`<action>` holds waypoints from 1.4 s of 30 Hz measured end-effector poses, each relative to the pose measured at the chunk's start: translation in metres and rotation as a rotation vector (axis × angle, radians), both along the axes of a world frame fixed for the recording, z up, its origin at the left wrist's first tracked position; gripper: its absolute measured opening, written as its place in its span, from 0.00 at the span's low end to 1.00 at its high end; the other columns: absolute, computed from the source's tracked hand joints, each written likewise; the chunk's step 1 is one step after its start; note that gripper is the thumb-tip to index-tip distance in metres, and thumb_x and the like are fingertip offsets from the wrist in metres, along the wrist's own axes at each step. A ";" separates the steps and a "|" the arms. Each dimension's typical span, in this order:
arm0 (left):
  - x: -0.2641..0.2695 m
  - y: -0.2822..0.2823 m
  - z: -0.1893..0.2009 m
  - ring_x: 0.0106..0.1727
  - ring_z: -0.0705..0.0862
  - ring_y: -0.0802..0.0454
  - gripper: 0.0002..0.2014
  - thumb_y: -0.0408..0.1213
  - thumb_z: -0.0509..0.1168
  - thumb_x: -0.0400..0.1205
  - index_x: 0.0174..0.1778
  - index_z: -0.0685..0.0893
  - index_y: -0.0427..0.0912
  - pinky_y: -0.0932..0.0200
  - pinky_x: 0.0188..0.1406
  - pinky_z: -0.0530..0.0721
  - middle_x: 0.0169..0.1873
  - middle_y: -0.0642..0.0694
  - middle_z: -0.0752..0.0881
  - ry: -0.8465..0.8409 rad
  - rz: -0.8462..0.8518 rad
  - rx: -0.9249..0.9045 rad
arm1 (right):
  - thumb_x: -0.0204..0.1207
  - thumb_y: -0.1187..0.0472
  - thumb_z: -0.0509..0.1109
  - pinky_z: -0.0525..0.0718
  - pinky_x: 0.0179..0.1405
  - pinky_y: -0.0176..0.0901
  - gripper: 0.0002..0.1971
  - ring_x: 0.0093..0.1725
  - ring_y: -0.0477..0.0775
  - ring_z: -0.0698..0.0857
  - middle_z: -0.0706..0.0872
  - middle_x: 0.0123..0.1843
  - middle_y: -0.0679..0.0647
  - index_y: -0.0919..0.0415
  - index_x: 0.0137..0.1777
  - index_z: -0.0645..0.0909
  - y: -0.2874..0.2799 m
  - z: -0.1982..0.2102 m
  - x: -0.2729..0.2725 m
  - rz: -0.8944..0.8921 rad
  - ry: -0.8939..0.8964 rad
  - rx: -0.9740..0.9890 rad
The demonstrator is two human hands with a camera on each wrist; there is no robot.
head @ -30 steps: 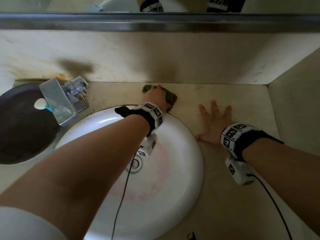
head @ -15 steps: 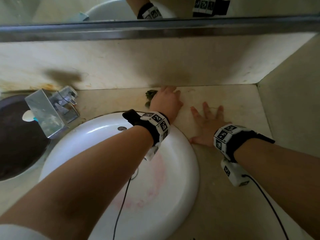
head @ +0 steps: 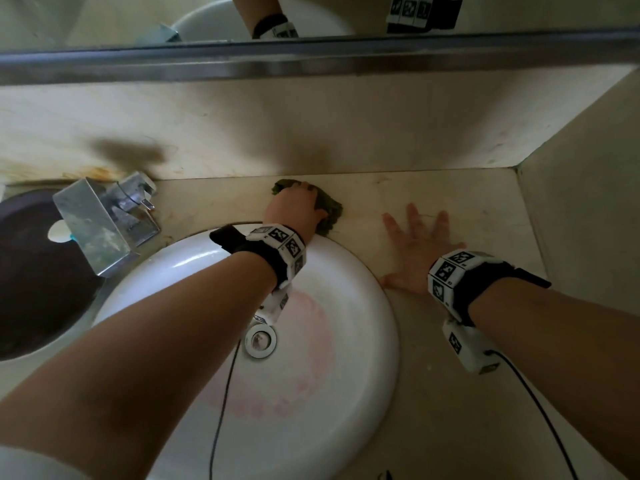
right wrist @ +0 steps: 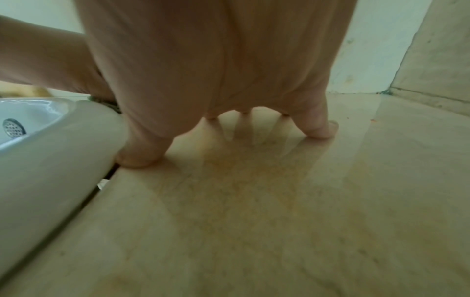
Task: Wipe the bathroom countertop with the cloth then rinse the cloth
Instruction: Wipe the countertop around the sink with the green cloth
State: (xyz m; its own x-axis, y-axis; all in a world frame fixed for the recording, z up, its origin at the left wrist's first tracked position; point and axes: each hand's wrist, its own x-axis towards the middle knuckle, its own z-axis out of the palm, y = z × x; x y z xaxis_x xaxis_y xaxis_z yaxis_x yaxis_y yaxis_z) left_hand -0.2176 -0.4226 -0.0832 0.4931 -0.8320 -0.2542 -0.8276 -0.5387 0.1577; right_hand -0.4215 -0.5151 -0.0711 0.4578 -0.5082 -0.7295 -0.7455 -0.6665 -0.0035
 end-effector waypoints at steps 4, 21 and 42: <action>0.041 0.027 -0.002 0.66 0.78 0.41 0.23 0.49 0.57 0.86 0.73 0.73 0.41 0.49 0.62 0.77 0.72 0.41 0.75 -0.047 0.021 0.068 | 0.65 0.31 0.72 0.55 0.70 0.86 0.59 0.79 0.75 0.27 0.21 0.81 0.45 0.34 0.79 0.26 -0.001 -0.003 -0.002 -0.010 -0.021 0.007; -0.049 -0.048 -0.008 0.55 0.82 0.44 0.16 0.46 0.62 0.83 0.61 0.81 0.39 0.55 0.41 0.74 0.61 0.40 0.82 -0.023 -0.211 0.128 | 0.60 0.27 0.71 0.56 0.69 0.87 0.60 0.79 0.76 0.29 0.23 0.82 0.43 0.32 0.78 0.27 -0.005 -0.013 -0.001 -0.010 -0.026 -0.033; -0.112 -0.091 0.003 0.51 0.83 0.44 0.15 0.44 0.62 0.82 0.58 0.83 0.38 0.54 0.44 0.79 0.56 0.40 0.85 0.004 -0.441 0.193 | 0.60 0.25 0.69 0.53 0.78 0.75 0.63 0.81 0.72 0.30 0.24 0.83 0.52 0.40 0.80 0.25 0.026 -0.012 -0.083 -0.231 -0.032 -0.043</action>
